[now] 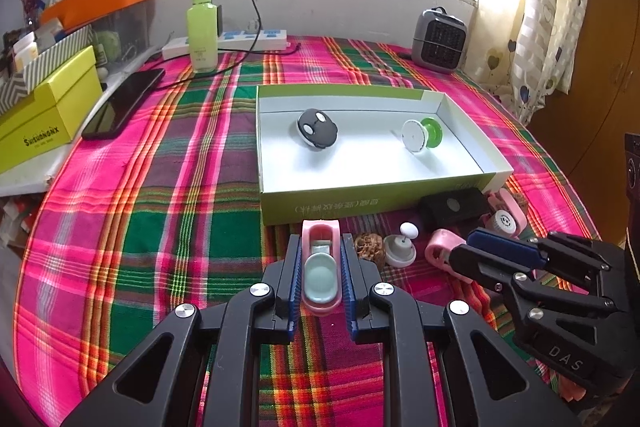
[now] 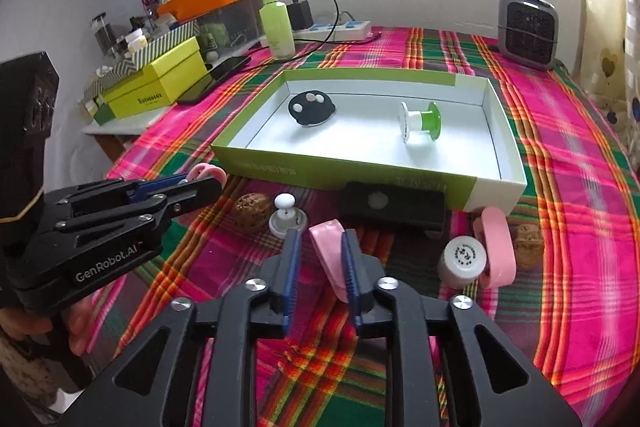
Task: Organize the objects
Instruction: 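Grasp the pink oval clip with the right gripper while the left holds its clip, then carry the pink clips in both grippers over the white box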
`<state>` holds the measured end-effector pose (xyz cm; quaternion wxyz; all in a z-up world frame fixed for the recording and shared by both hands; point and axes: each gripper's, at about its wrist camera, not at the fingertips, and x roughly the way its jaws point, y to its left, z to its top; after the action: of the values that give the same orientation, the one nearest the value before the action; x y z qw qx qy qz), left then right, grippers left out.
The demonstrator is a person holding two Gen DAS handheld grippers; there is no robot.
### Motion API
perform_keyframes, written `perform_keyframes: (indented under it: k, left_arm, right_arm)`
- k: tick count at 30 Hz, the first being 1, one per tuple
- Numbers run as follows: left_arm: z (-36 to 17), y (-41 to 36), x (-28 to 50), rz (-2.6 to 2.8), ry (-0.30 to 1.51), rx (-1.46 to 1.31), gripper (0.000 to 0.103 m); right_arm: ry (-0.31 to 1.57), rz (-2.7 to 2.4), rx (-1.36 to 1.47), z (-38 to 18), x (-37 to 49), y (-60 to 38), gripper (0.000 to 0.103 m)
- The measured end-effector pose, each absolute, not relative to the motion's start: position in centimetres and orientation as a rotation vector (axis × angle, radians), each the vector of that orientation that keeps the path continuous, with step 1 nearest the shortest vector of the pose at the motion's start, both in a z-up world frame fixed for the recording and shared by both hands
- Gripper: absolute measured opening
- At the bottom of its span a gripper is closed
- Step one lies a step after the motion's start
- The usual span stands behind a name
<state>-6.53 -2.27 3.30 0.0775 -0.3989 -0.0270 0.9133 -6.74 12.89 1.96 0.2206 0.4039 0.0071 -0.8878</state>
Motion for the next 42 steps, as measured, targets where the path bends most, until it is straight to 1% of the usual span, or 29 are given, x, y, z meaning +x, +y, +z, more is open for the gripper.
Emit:
perform_keyframes:
  k: [4, 11, 18, 20, 22, 28, 36, 42]
  left_arm:
    - [3.3, -2.3, -6.5, 2.736, -0.082, -1.195, 0.016]
    - [2.9, -2.2, -6.6, 2.735, -0.086, -1.204, 0.016]
    - [2.8, -2.1, -6.6, 2.731, -0.084, -1.205, 0.016]
    - [2.8, -2.1, -6.6, 2.730, -0.085, -1.202, 0.016]
    - [2.8, -2.0, -6.7, 2.727, -0.084, -1.200, 0.016]
    - [3.1, -1.8, -6.8, 2.724, -0.083, -1.191, 0.016]
    - [4.2, -1.8, -7.7, 2.721, -0.089, -1.167, 0.016]
    - [4.5, -1.5, -9.2, 2.707, -0.084, -1.166, 0.016]
  right_arm:
    - [0.079, -2.472, 1.128, 1.7, -7.1, 12.6, 0.037]
    - [0.103, -2.441, 1.191, 0.4, -8.0, 12.6, 0.038]
    - [0.117, -2.437, 1.195, 0.2, -7.9, 12.6, 0.038]
    - [0.113, -2.443, 1.197, 0.2, -7.9, 12.8, 0.034]
    - [0.114, -2.460, 1.204, 0.2, -8.0, 12.9, 0.025]
    - [0.084, -2.450, 1.198, 0.5, -7.9, 13.3, 0.025]
    - [0.017, -2.453, 1.125, 3.2, -8.3, 13.8, 0.025]
    - [0.025, -2.504, 1.096, 4.3, -10.0, 14.1, 0.025]
